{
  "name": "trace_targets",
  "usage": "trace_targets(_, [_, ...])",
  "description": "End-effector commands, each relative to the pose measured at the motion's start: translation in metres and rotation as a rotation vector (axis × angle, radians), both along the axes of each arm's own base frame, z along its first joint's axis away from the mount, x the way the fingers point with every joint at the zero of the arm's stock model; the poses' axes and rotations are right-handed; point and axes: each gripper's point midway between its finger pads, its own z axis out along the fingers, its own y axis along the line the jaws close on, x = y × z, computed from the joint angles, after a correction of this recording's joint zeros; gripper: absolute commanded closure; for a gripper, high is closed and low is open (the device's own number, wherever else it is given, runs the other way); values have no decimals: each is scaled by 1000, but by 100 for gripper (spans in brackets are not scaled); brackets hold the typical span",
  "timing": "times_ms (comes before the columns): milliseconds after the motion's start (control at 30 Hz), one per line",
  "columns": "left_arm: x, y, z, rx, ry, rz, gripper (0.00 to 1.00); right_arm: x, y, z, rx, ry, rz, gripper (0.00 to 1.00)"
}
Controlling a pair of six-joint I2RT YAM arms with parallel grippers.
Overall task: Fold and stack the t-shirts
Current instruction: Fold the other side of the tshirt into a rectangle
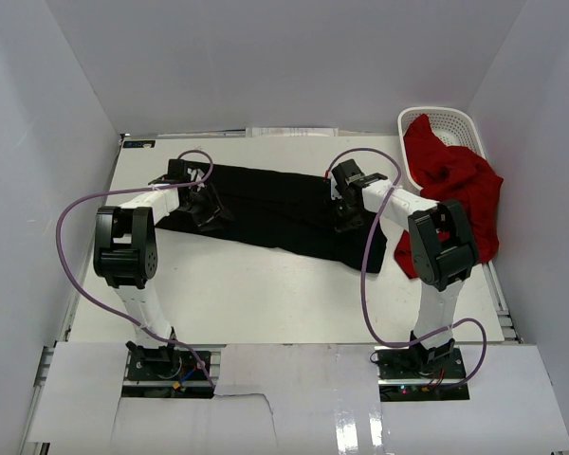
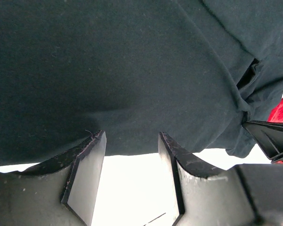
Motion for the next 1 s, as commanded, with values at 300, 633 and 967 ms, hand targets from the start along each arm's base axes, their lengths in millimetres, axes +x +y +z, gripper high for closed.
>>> trace_targets(300, [11, 3, 9, 0, -37, -11, 42, 61, 23, 61, 17, -145, 31, 92])
trace_targets(633, [7, 3, 8, 0, -27, -20, 42, 158, 59, 65, 34, -341, 50, 68])
trace_targets(967, [5, 3, 7, 3, -28, -30, 42, 157, 45, 118, 74, -566, -7, 18])
